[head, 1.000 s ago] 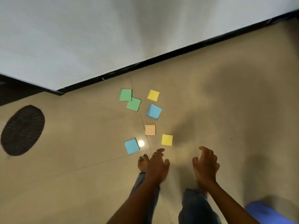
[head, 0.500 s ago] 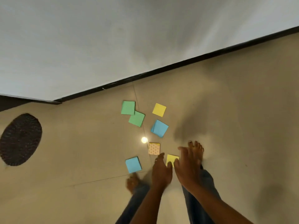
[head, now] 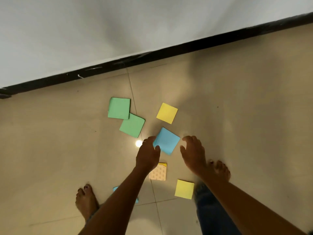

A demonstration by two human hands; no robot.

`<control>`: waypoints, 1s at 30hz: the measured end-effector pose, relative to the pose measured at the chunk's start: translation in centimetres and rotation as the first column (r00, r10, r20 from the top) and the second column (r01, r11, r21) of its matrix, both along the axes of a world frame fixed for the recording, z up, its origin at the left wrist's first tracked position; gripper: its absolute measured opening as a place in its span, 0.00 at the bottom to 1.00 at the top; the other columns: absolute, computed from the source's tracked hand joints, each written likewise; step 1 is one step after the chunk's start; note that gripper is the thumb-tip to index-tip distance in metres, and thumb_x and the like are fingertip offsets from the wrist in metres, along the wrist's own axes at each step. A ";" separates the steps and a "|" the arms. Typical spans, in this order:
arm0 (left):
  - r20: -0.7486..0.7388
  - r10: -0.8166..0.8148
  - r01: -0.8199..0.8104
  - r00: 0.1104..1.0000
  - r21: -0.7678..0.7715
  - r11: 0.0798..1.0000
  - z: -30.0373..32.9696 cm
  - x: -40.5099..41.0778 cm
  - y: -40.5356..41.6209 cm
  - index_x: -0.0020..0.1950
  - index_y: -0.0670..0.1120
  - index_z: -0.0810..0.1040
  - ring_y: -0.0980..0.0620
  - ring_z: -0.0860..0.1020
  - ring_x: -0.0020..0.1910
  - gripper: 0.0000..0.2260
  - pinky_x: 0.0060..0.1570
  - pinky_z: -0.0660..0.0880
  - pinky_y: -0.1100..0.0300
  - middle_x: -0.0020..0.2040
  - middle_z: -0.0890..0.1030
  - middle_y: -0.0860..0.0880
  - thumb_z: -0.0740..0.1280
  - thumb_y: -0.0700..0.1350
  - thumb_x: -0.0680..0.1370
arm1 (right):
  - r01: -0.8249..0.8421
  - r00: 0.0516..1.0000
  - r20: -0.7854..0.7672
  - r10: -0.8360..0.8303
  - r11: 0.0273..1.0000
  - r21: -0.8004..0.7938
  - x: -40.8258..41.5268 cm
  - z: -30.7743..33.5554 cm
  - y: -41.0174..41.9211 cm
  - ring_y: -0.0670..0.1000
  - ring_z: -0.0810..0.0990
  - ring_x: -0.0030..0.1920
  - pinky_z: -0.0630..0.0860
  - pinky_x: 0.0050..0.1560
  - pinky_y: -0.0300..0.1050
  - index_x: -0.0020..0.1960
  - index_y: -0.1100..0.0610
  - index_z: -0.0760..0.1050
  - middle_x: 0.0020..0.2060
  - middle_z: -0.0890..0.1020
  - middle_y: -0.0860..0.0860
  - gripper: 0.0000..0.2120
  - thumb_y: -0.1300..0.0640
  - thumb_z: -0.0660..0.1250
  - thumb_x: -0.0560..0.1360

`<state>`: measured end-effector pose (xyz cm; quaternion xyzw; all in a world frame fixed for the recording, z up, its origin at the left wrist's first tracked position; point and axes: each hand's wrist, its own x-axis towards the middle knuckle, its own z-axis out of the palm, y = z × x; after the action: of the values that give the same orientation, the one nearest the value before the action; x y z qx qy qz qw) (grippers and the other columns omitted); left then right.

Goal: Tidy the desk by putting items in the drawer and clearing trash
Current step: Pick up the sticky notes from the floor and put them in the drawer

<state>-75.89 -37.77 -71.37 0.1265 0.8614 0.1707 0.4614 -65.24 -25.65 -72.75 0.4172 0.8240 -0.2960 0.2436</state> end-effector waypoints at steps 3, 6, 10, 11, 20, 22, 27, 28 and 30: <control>0.008 -0.007 0.007 1.000 -0.001 1.000 -4.0 0.0 -2.2 0.73 0.46 0.63 0.49 0.70 0.68 0.21 0.65 0.68 0.56 0.72 0.68 0.47 0.60 0.46 0.81 | -0.043 0.999 -0.012 0.043 0.999 0.022 -0.9 -4.4 -1.0 0.52 0.72 0.60 0.71 0.58 0.44 0.65 0.57 0.68 0.60 0.74 0.54 0.17 0.53 0.61 0.78; 0.017 0.001 -0.001 1.000 -0.003 1.000 -6.5 0.5 -3.3 0.74 0.46 0.61 0.49 0.68 0.70 0.22 0.67 0.67 0.55 0.73 0.67 0.47 0.60 0.46 0.81 | -0.082 0.997 0.014 0.081 0.995 0.054 -2.1 -7.2 -2.1 0.52 0.72 0.59 0.72 0.57 0.44 0.65 0.58 0.67 0.60 0.73 0.54 0.20 0.50 0.62 0.78; 0.027 0.002 -0.003 1.000 0.023 1.000 -8.5 1.4 -3.8 0.74 0.45 0.61 0.50 0.68 0.70 0.22 0.66 0.65 0.60 0.72 0.68 0.47 0.60 0.46 0.81 | -0.136 0.989 0.072 0.128 0.983 0.120 -3.8 -9.3 -2.8 0.54 0.70 0.62 0.72 0.57 0.46 0.68 0.58 0.62 0.62 0.70 0.56 0.28 0.45 0.65 0.75; 0.032 0.005 -0.006 0.999 0.033 0.999 -8.7 1.5 -3.9 0.74 0.45 0.61 0.50 0.68 0.69 0.22 0.65 0.66 0.61 0.72 0.68 0.47 0.60 0.46 0.81 | -0.153 0.986 0.094 0.141 0.978 0.139 -4.1 -9.7 -3.0 0.54 0.69 0.62 0.72 0.57 0.46 0.67 0.58 0.61 0.62 0.70 0.56 0.28 0.46 0.66 0.75; 0.087 0.088 -0.097 0.992 0.095 0.991 -9.3 1.6 -4.2 0.72 0.44 0.63 0.50 0.70 0.67 0.22 0.62 0.68 0.62 0.69 0.70 0.46 0.63 0.47 0.79 | -0.127 0.984 0.136 0.111 0.986 0.110 -3.3 -10.4 -3.2 0.54 0.68 0.62 0.69 0.58 0.46 0.63 0.56 0.69 0.61 0.71 0.55 0.19 0.48 0.65 0.76; 0.144 0.264 -0.279 0.954 0.103 0.955 -9.0 1.5 -4.0 0.71 0.43 0.63 0.49 0.73 0.64 0.23 0.59 0.72 0.60 0.67 0.71 0.44 0.65 0.47 0.78 | 0.001 1.000 0.020 -0.001 1.000 -0.003 -3.0 -9.5 -3.6 0.54 0.71 0.61 0.70 0.57 0.46 0.63 0.59 0.69 0.60 0.73 0.56 0.18 0.50 0.62 0.78; 0.486 0.724 -0.839 0.489 0.036 0.542 -7.3 0.3 -4.0 0.68 0.43 0.67 0.45 0.80 0.53 0.23 0.48 0.81 0.51 0.61 0.77 0.41 0.69 0.47 0.76 | 0.380 0.853 -0.116 -0.508 0.758 -0.530 -3.8 -6.9 -5.1 0.52 0.77 0.47 0.73 0.36 0.31 0.57 0.61 0.72 0.49 0.78 0.57 0.09 0.59 0.62 0.78; 0.522 0.733 -0.865 0.437 0.019 0.502 -7.1 -0.1 -4.2 0.67 0.44 0.69 0.42 0.80 0.53 0.22 0.51 0.80 0.48 0.60 0.78 0.40 0.69 0.47 0.75 | 0.397 0.829 -0.092 -0.551 0.697 -0.597 -4.3 -6.4 -5.4 0.51 0.78 0.46 0.73 0.36 0.32 0.54 0.60 0.72 0.47 0.78 0.55 0.06 0.59 0.63 0.78; 0.605 0.717 -0.899 0.346 -0.005 0.438 -6.7 -0.9 -4.9 0.66 0.44 0.71 0.40 0.80 0.53 0.20 0.51 0.78 0.46 0.58 0.80 0.39 0.67 0.48 0.76 | 0.421 0.805 -0.017 -0.593 0.592 -0.687 -5.7 -5.8 -5.8 0.49 0.78 0.41 0.73 0.34 0.32 0.50 0.58 0.72 0.43 0.78 0.53 0.02 0.61 0.63 0.77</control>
<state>-76.75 -42.67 -78.04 -0.3008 0.6015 0.5476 0.4979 -70.99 -31.50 -78.60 0.4838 0.5350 -0.6703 0.1744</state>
